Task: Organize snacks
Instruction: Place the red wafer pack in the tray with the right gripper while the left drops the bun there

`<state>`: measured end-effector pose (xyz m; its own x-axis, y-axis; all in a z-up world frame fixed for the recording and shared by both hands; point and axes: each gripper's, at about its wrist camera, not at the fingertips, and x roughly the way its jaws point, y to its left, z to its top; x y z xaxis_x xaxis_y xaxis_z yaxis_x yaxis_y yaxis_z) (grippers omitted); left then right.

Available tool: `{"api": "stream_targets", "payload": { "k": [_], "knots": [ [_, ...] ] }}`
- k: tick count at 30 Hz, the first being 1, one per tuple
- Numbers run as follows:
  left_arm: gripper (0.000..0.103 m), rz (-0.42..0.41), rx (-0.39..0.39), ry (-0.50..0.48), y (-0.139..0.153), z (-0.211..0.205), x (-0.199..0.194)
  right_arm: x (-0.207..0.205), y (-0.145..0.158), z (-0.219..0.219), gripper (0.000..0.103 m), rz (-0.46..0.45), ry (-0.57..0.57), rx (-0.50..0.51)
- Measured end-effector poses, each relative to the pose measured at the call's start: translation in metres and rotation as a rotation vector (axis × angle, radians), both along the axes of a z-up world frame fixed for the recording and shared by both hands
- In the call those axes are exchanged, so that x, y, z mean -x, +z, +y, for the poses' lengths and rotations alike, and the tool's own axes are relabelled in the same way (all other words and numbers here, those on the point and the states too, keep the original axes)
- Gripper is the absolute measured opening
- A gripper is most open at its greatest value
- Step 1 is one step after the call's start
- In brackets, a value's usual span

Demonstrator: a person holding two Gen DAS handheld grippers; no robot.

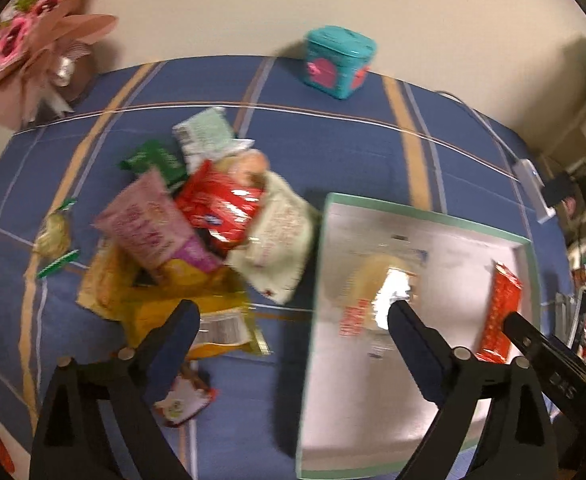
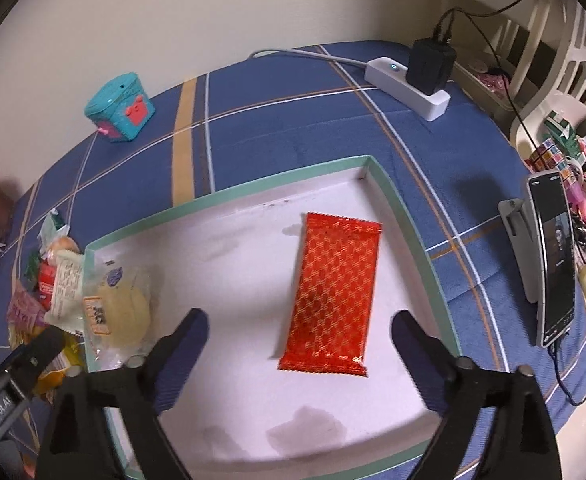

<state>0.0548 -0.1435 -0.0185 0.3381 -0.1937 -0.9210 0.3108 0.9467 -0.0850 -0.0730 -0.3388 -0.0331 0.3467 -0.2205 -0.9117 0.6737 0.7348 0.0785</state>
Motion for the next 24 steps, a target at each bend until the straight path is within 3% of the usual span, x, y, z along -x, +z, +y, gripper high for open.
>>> {"api": "stream_targets", "payload": {
  "k": [3, 11, 19, 24],
  "knots": [
    [0.102, -0.014, -0.038, 0.047, -0.002, 0.012, -0.003, -0.002, 0.001, 0.007, 0.103, 0.004, 0.010, 0.016],
    [0.102, -0.027, -0.040, 0.134, 0.002, 0.055, -0.015, -0.009, 0.008, 0.021, 0.103, -0.035, 0.049, 0.012],
    [0.102, -0.117, -0.172, 0.224, 0.013, 0.115, -0.025, -0.018, 0.014, 0.039, 0.103, -0.050, 0.084, 0.009],
    [0.102, -0.125, -0.160, 0.300, 0.020, 0.159, -0.030, -0.026, 0.018, 0.056, 0.103, -0.080, 0.121, -0.014]
  ]
}}
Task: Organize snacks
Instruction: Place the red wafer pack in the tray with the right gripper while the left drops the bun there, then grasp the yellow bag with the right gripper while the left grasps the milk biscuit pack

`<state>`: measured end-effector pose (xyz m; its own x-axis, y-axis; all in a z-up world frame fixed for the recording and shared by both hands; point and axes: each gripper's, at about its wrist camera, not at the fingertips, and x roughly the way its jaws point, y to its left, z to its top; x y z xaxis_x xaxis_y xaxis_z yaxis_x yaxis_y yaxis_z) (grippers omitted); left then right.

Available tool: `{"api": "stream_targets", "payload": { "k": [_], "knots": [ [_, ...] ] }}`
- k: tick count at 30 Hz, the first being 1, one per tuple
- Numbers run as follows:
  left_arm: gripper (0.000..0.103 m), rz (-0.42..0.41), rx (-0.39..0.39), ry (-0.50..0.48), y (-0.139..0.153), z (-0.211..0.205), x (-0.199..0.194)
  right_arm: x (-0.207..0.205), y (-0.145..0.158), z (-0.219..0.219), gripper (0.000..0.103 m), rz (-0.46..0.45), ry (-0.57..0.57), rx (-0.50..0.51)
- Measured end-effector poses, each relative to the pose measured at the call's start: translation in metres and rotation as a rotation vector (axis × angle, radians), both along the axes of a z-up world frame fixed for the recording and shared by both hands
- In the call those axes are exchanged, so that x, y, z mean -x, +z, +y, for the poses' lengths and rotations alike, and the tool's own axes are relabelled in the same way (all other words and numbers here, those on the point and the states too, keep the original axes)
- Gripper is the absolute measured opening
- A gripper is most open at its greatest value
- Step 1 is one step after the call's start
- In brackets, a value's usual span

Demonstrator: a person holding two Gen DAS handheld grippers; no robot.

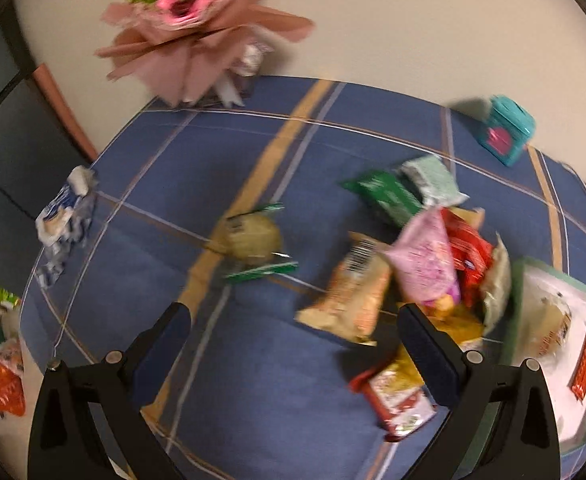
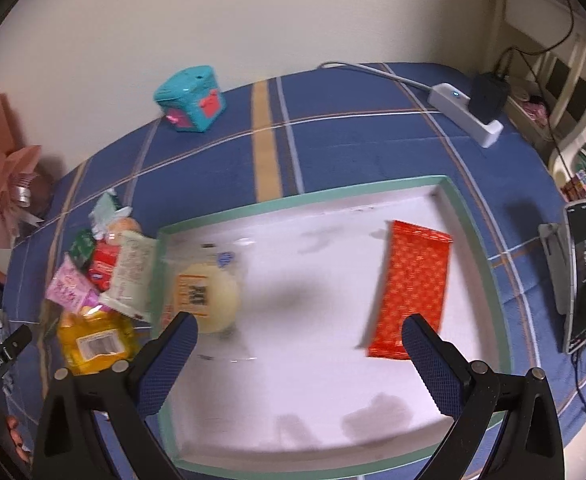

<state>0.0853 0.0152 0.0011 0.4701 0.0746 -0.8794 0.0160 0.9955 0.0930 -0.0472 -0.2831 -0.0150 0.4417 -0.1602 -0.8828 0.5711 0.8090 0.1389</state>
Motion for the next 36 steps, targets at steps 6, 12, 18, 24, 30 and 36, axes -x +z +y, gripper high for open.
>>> {"api": "stream_targets", "payload": {
  "k": [6, 12, 18, 24, 30, 36],
  "knots": [
    [0.102, 0.012, 0.029, 0.063, -0.002, 0.033, -0.006, -0.016, 0.005, 0.033, 0.103, -0.029, 0.045, -0.032],
    [0.102, 0.051, 0.069, 0.096, -0.012, 0.053, -0.009, -0.041, 0.002, 0.080, 0.103, -0.025, 0.132, -0.041],
    [0.102, 0.153, 0.097, 0.135, -0.044, 0.060, -0.017, -0.065, -0.010, 0.122, 0.103, -0.017, 0.242, -0.062],
    [0.102, 0.233, 0.108, 0.152, -0.072, 0.058, -0.024, -0.080, -0.024, 0.150, 0.103, -0.020, 0.302, -0.084],
    [0.102, 0.249, 0.118, 0.175, -0.079, 0.062, -0.029, -0.095, -0.039, 0.164, 0.103, -0.011, 0.337, -0.109],
    [0.102, 0.261, 0.124, 0.194, -0.088, 0.074, -0.034, -0.106, -0.062, 0.169, 0.103, 0.022, 0.345, -0.139]
  ]
}}
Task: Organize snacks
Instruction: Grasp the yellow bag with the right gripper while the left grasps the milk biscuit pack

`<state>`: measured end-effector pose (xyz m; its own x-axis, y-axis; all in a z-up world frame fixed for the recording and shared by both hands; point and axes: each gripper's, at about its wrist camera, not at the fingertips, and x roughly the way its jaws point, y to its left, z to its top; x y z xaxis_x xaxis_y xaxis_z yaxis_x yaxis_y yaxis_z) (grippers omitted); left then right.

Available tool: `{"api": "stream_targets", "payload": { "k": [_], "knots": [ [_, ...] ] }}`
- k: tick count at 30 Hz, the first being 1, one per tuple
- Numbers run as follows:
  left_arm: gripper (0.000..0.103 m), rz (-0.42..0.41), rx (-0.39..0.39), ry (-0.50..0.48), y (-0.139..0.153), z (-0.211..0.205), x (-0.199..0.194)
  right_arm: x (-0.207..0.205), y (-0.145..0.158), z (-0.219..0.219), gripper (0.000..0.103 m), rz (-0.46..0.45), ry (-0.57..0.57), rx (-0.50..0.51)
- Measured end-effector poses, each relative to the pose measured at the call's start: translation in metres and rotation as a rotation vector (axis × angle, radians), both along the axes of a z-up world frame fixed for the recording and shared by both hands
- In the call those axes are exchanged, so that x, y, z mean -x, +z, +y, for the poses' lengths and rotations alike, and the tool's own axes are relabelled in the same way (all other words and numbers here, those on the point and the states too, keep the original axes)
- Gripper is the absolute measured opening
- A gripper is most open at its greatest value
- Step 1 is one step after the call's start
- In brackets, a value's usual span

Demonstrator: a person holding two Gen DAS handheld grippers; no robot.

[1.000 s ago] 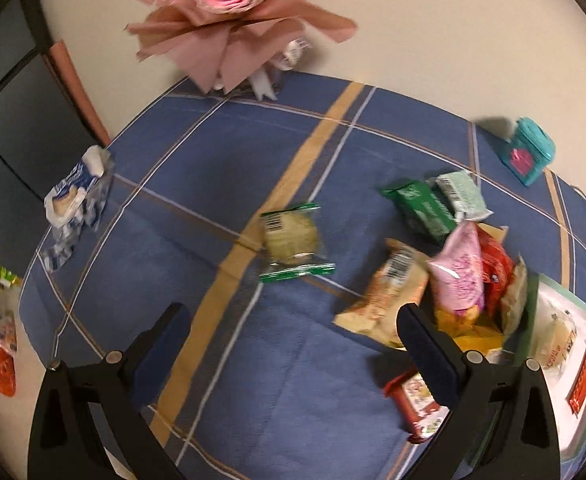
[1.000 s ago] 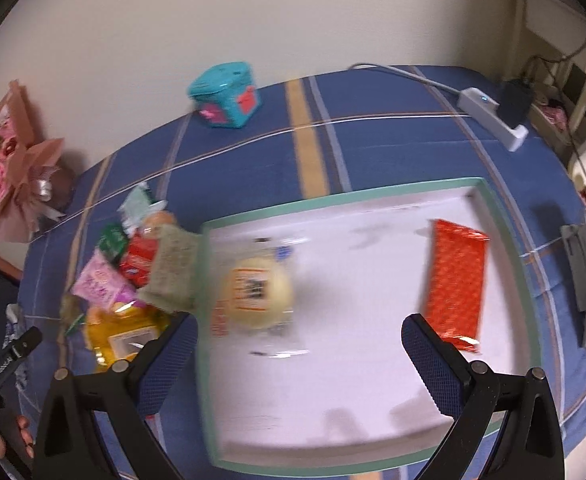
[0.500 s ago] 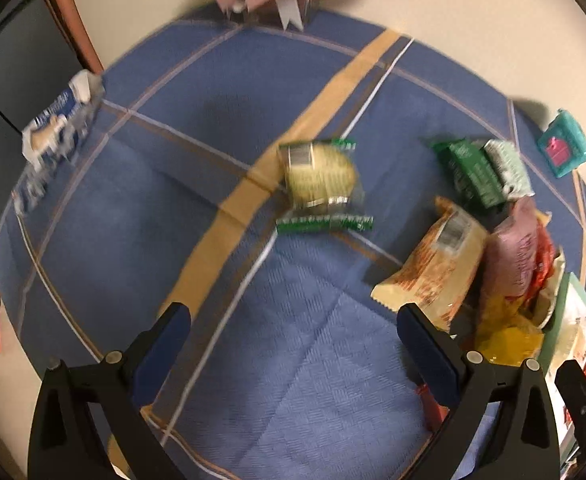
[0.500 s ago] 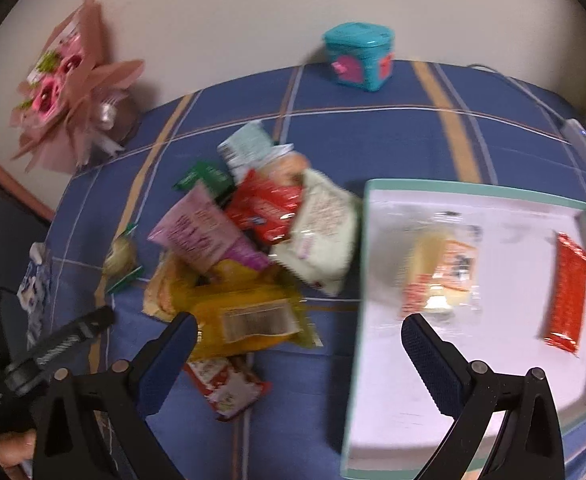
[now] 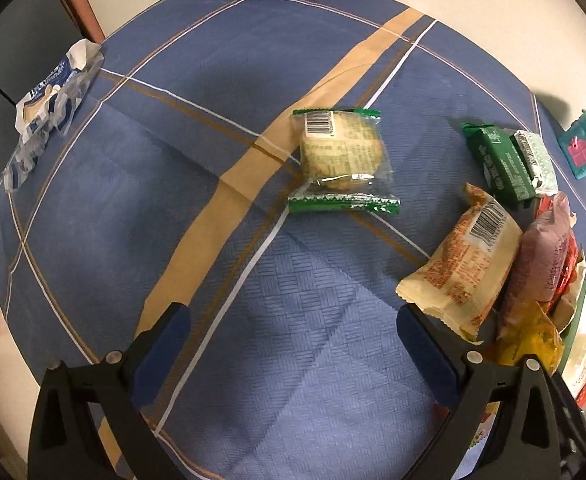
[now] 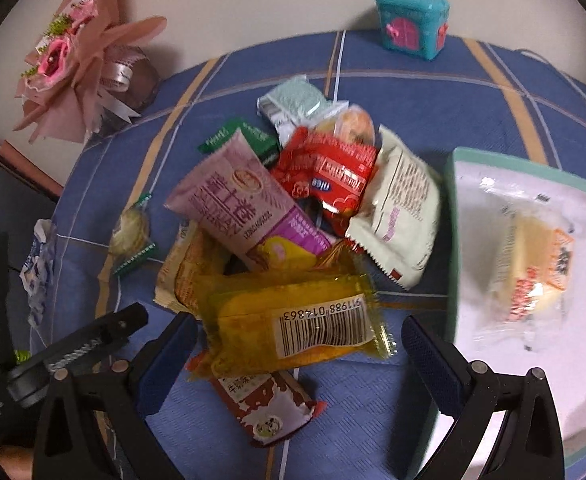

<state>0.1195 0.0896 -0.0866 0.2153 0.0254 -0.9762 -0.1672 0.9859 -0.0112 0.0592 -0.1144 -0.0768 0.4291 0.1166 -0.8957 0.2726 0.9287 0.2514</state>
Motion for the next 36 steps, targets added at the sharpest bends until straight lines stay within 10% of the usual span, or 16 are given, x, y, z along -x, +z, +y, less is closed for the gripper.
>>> {"api": "stream_targets", "payload": {
  "k": [14, 20, 36],
  "knots": [
    [0.102, 0.010, 0.037, -0.015, 0.000, -0.011, 0.004, -0.007, -0.019, 0.001, 0.100, -0.006, -0.024, -0.026],
    [0.102, 0.022, 0.116, 0.001, 0.002, -0.017, 0.007, 0.001, -0.006, -0.006, 0.084, -0.042, -0.009, -0.023],
    [0.102, -0.013, 0.166, -0.001, 0.021, -0.038, 0.013, 0.022, 0.033, -0.020, 0.081, -0.090, -0.011, -0.043]
  ]
}}
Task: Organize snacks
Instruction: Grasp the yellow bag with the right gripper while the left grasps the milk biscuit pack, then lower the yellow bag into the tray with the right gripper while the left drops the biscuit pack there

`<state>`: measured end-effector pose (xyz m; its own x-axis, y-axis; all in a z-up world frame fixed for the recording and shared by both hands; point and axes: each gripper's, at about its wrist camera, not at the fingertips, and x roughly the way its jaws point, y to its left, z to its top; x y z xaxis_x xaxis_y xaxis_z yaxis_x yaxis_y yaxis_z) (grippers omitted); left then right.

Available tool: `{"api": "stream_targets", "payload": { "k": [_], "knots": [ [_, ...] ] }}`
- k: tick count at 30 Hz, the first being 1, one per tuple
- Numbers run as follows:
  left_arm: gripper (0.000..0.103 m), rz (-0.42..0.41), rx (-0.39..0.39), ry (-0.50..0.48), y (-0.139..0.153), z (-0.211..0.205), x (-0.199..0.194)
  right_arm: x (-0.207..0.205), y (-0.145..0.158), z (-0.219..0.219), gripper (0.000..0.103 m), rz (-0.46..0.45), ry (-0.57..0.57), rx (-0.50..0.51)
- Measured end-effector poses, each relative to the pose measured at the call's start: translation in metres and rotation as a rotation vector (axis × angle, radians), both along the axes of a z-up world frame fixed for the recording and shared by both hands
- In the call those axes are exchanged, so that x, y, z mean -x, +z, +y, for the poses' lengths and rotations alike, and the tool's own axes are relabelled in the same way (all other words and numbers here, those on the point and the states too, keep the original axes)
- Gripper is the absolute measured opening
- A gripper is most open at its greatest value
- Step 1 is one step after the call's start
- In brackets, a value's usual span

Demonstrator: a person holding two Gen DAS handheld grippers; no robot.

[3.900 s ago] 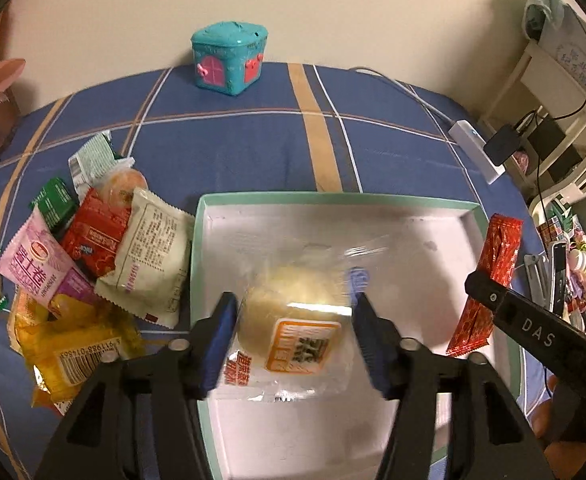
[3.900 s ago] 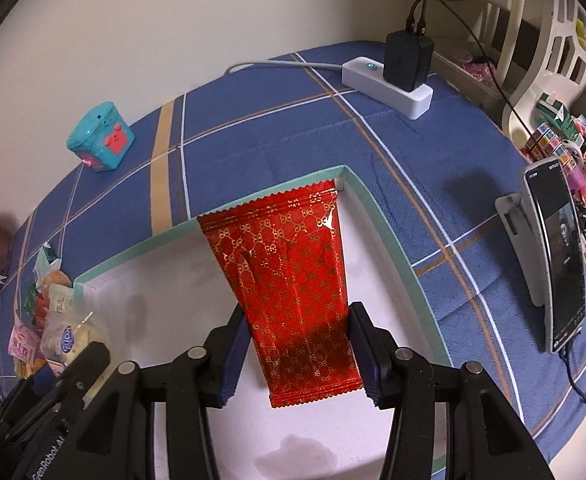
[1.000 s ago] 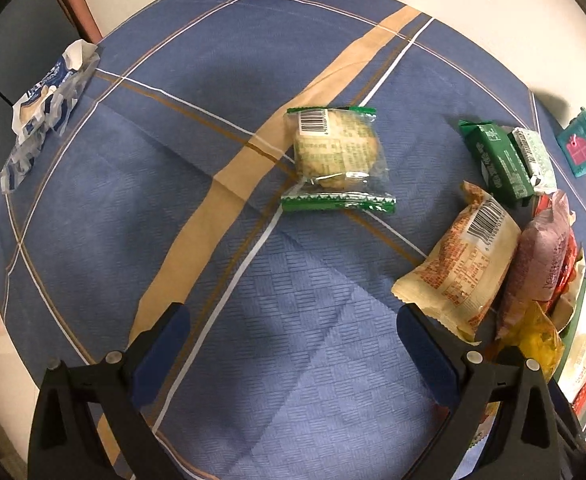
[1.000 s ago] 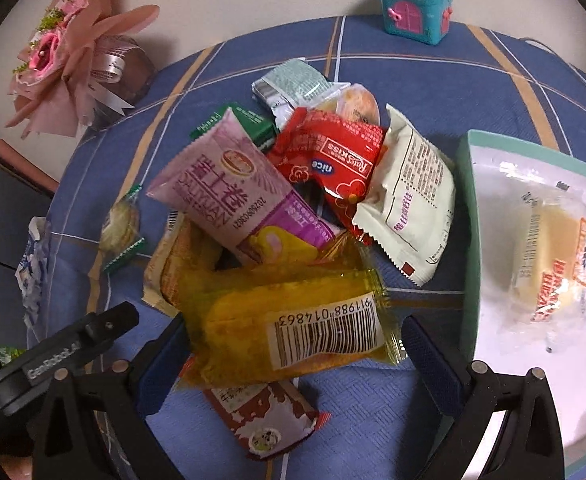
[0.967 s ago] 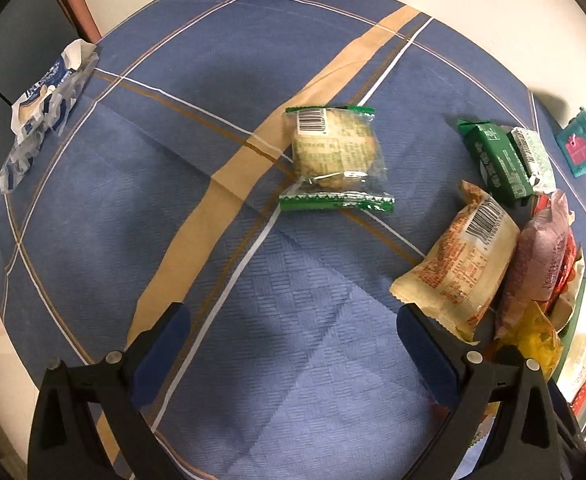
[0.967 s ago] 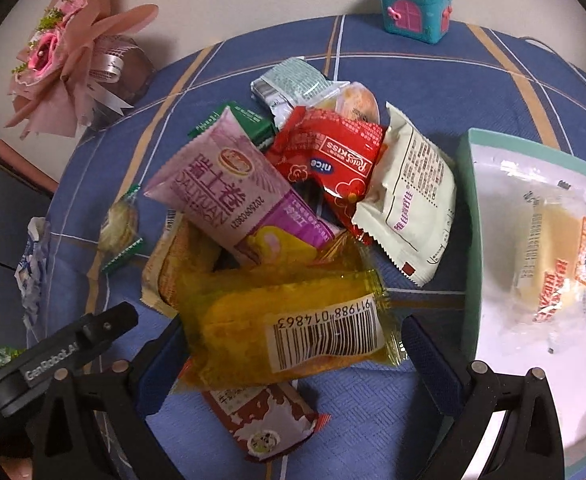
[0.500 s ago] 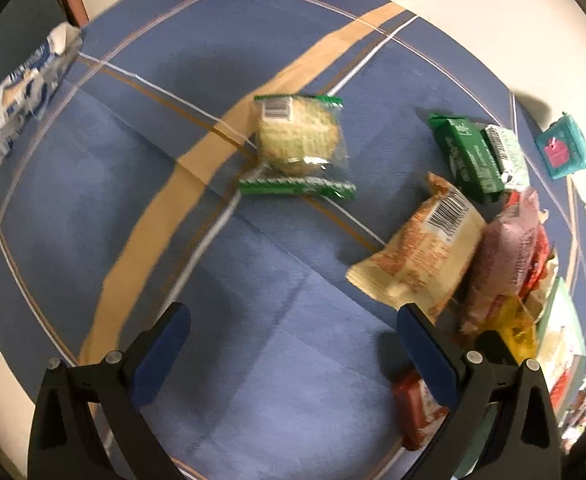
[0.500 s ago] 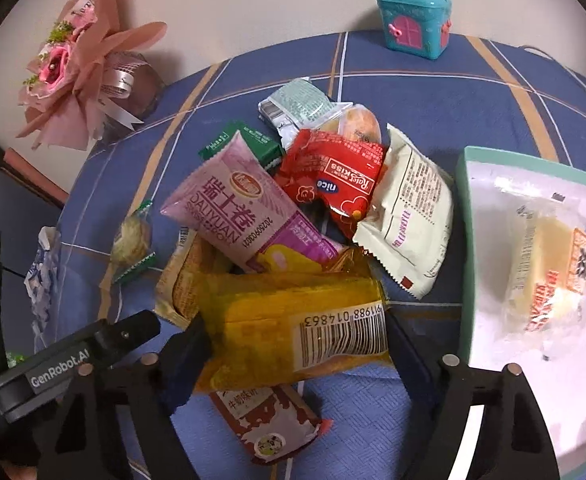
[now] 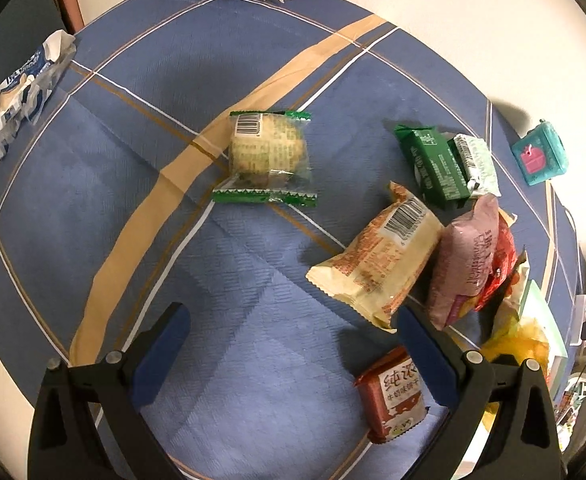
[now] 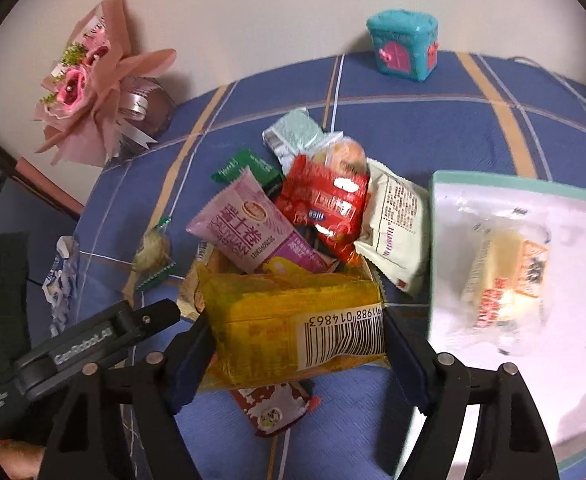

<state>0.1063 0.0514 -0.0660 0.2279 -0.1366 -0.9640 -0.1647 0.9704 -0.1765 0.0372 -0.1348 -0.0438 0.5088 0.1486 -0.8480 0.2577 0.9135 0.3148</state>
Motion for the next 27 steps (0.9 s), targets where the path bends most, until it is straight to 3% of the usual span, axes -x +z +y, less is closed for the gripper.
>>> {"api": "stream_targets", "payload": {
  "k": [5, 16, 23, 27],
  "knots": [
    [0.102, 0.012, 0.019, -0.019, 0.003, -0.008, 0.000, 0.012, 0.018, -0.012, 0.081, -0.016, -0.026, 0.011],
    [0.100, 0.079, 0.039, -0.166, -0.016, -0.078, 0.011, 0.048, 0.045, -0.050, 0.081, -0.030, -0.136, 0.105],
    [0.069, 0.114, 0.048, -0.203, -0.029, -0.110, 0.018, 0.065, 0.050, -0.075, 0.081, -0.027, -0.184, 0.131],
    [0.057, 0.092, -0.004, -0.215, -0.031, -0.122, 0.024, 0.071, 0.052, -0.084, 0.081, -0.026, -0.199, 0.128]
  ]
}}
